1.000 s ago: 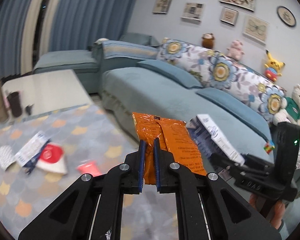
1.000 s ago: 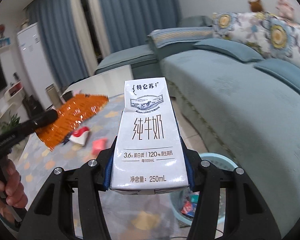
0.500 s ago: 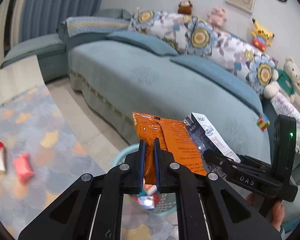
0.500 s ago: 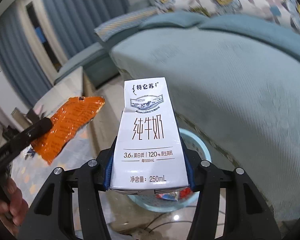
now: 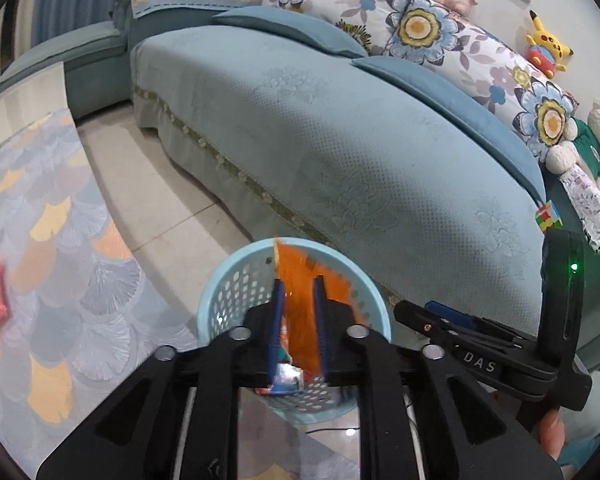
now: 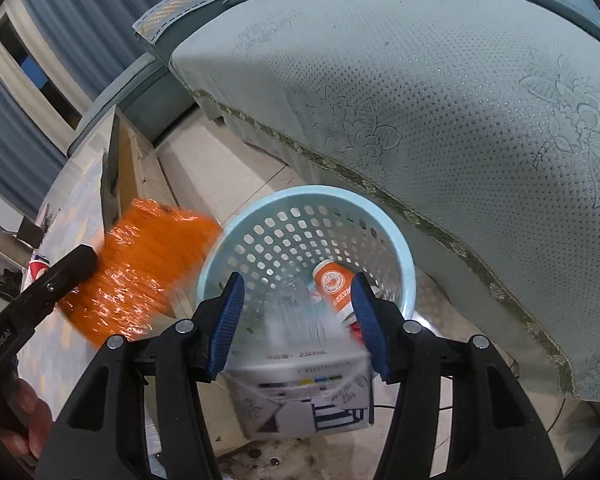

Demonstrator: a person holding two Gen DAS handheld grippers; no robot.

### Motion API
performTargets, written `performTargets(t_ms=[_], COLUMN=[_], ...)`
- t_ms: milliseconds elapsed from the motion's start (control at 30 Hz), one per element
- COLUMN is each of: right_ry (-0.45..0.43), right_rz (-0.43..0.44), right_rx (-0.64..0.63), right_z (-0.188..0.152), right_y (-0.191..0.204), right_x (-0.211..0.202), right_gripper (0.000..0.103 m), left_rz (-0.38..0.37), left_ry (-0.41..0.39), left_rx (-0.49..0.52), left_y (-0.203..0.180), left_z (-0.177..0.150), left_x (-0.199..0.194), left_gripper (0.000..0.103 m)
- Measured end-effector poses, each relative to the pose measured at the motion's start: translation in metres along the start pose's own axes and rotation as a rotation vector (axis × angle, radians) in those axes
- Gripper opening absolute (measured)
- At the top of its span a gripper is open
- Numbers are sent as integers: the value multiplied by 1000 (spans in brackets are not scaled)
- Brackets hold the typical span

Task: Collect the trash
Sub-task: 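Carry wrapper and milk carton over the wastebasket and open both tools, then grasp the blue-and-white milk carton with the left tool while the right tool grasps the pink bag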

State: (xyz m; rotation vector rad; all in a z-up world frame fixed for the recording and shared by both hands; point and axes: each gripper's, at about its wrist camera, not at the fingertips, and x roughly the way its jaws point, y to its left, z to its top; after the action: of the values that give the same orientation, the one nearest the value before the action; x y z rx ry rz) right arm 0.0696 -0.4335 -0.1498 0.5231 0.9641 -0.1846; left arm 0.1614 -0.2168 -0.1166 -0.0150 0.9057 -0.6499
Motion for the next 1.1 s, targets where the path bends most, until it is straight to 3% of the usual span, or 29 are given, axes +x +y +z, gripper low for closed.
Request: performTargets(t_ms=[67, 533, 633, 867, 1033, 1100], right_ry=[1, -19, -64, -148, -166, -164], right_rz=[-3, 32, 76, 120, 147, 159], right_rx=[4, -25, -60, -200, -294, -331], right_z=[-1, 0, -1, -6, -13, -16], right_y=[-1, 8, 20, 73, 119, 139], right_x=[1, -4, -15, -43, -53, -54], right_gripper=[52, 52, 52, 52, 52, 52], left_rz=[7, 4, 2, -4, -4, 9], left_ry=[0, -33, -72, -196, -277, -308], left_rx=[1, -7, -18, -61, -101, -115], left_y=[1, 12, 15, 30, 51, 63], left_z=[0, -1, 1, 10, 17, 18], left_x=[1, -15, -31, -82, -122, -140], left_gripper=[31, 31, 39, 42, 42, 46])
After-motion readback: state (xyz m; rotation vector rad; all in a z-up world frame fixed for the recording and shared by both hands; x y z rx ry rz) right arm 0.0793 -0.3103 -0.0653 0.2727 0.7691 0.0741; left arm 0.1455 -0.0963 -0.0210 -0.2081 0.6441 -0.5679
